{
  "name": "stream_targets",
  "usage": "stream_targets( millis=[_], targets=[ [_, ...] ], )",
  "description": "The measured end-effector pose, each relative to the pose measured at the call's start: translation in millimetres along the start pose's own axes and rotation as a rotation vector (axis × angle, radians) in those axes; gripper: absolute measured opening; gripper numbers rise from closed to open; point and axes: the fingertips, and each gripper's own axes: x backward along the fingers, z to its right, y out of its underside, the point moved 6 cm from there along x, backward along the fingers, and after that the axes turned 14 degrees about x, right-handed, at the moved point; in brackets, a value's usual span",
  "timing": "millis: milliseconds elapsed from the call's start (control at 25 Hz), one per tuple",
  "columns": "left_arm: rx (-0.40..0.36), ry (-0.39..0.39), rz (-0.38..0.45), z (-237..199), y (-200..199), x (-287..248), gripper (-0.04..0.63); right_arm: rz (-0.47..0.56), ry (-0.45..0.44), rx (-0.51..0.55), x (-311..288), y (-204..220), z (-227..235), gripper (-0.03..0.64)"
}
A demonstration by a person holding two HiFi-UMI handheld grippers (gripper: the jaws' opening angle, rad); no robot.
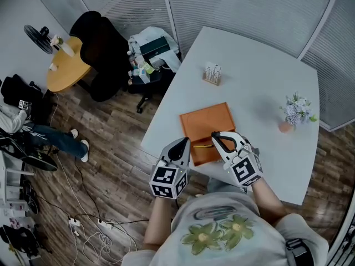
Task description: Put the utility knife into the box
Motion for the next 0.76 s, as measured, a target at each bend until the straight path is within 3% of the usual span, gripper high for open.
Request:
stream_targets(
  millis=[760],
  targets=[
    [-0.009, 0.009, -0.013, -2.8, 3.8, 5.0, 0.0, -0.009, 0.009, 0.0, 0.3, -2.9, -9.0, 0.003]
  ],
)
